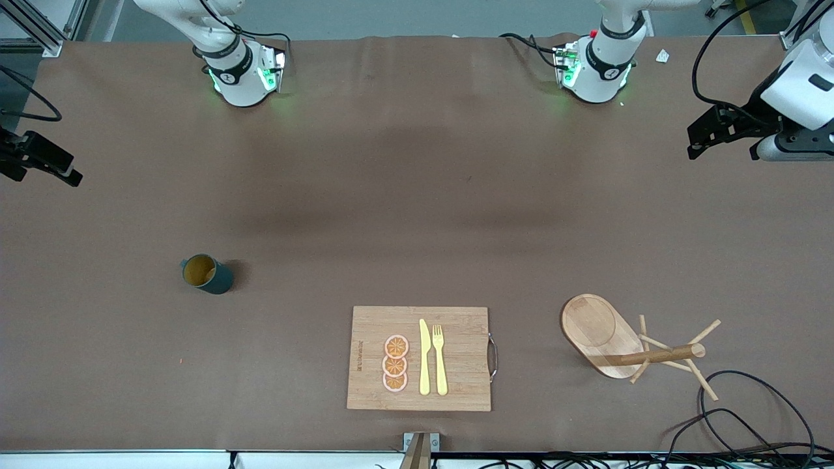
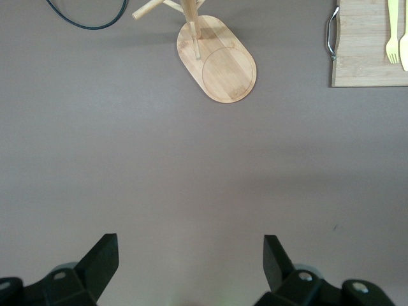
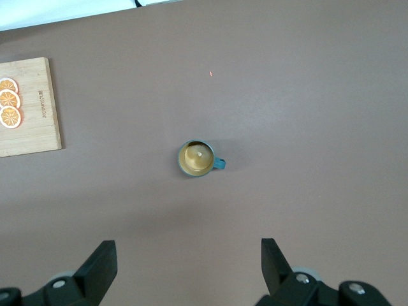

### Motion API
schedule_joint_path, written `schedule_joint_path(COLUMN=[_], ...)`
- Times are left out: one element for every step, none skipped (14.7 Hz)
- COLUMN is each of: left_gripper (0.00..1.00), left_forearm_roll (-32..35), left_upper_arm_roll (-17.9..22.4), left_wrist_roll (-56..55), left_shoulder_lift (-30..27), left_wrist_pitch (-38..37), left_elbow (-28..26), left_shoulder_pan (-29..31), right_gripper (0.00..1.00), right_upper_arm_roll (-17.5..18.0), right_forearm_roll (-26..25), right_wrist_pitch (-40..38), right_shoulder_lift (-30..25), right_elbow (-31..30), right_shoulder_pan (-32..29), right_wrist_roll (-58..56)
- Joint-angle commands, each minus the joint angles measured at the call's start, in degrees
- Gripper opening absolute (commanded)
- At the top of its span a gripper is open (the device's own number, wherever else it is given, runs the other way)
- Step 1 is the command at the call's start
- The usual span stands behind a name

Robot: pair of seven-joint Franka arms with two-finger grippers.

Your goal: Transfer cup from left to right arm and place

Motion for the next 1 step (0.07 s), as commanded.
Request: schedule_joint_path(left_gripper=[1.00], left_forearm_roll=[-0.49], left_upper_arm_roll=[0.05], left_wrist_roll=[0.53], left_shoulder_lift=[0.60], left_wrist_pitch=[-0.89], left_elbow=[1.40], left_shoulder_pan=[-0.06], right_gripper=[1.00], right_upper_arm_roll=[0.82], right_forearm_roll=[-0.42], right_wrist_pitch=[0.75], right_shoulder_lift=[-1.80], right_elbow=[-1.96], right_shoulder_pan=[-1.13], right_wrist_roll=[-0.72])
